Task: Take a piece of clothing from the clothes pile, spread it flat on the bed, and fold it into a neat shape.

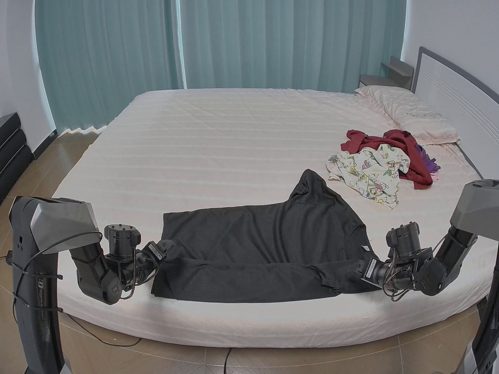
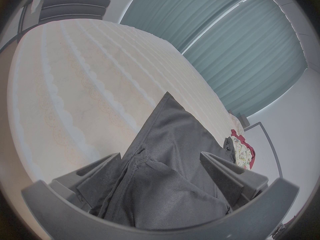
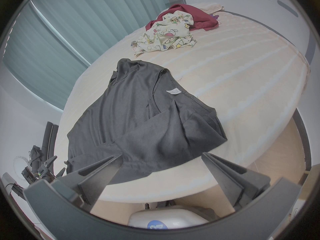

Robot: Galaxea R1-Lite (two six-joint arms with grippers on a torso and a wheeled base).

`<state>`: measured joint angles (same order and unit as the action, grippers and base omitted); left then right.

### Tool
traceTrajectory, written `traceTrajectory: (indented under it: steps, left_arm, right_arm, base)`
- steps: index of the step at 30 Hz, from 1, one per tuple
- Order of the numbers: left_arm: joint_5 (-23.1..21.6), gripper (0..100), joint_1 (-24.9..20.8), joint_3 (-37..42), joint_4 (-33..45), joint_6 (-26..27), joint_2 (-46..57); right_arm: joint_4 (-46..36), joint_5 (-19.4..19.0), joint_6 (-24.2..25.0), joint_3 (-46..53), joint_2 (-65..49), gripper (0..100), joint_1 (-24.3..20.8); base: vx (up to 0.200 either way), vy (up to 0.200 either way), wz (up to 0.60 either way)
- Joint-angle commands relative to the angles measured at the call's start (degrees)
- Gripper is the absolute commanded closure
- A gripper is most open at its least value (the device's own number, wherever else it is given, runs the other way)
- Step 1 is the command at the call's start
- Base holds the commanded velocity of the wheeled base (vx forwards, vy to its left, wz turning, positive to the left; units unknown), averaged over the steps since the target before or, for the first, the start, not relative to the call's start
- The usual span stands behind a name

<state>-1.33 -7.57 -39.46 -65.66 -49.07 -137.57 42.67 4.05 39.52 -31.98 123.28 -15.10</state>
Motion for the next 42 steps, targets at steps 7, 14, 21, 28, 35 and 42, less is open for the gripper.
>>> traceTrajectory:
  steps: [7,14,21,28,35,42]
  left_arm:
    - [0.0,0,0.0,0.0,0.0,0.0,-0.1]
    - [0.0,0,0.0,0.0,0.0,0.0,-0.1]
    - [0.0,0,0.0,0.0,-0.1,0.0,-0.1]
    - [0.0,0,0.0,0.0,0.0,0.0,-0.1]
    - [0.0,0,0.0,0.0,0.0,0.0,-0.1]
    - [0.0,0,0.0,0.0,-0.1,0.0,-0.1]
  right_arm:
    - [5.0,-3.2,-1.1,-2.7,8.5,0,1.7]
    - [5.1,-3.2,-1.3,-5.6,11.1,100,2.9]
    - [5.1,-3.2,-1.1,-4.1,9.5,100,4.3]
    - [5.1,-3.2,-1.6,-2.3,7.5,100,6.0]
    - [5.1,-3.3,-2.4,-2.5,8.1,0,6.7]
    - [5.6,-3.2,-3.0,-2.6,6.4,0,6.1]
  base:
    - [0.000,0.000,0.00]
    - [0.000,0.000,0.00]
    - [0.000,0.000,0.00]
    - [0.000,0.000,0.00]
    - [0.000,0.000,0.00]
    - [0.000,0.000,0.00]
